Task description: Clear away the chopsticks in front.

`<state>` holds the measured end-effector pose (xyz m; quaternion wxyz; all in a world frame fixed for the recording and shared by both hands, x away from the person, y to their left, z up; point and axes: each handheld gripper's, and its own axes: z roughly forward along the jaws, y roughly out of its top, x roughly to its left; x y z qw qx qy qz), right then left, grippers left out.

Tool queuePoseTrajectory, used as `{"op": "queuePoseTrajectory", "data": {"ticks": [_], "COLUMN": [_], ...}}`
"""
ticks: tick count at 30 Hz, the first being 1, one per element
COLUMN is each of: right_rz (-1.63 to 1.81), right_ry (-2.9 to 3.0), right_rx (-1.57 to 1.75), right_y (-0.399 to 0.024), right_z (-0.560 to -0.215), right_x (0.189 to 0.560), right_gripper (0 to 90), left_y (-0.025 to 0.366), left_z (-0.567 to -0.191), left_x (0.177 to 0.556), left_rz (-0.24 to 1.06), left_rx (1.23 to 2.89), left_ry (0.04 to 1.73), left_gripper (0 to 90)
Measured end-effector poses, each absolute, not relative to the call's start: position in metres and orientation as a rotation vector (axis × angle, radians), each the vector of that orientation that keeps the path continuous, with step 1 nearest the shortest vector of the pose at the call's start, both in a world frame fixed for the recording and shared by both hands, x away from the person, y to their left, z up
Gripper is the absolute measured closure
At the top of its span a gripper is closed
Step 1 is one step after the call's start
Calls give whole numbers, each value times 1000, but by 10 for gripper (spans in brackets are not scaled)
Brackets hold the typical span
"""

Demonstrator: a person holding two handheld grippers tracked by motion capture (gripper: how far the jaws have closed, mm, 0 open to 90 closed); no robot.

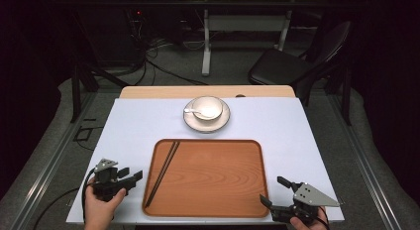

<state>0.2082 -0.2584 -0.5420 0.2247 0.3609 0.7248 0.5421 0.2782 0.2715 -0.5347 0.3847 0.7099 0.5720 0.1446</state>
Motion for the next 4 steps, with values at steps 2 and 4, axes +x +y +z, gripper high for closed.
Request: {"op": "queuePoseTrajectory", "data": {"ticks": [2, 4], "right_rz": [1497, 1497], "right_ry": [2001, 2001], "right_rx": [1000, 1003], "right_y": [-258, -259], "right_z": [-543, -543], "right_x": [209, 209], "right_gripper": [146, 146], "left_y": [272, 271], "left_z": [-534, -534], "left_x": [278, 278], "left_rz": [374, 380], "left_rx": [1806, 1801], "left_ry": [1458, 1455], "left_gripper": [379, 354]}}
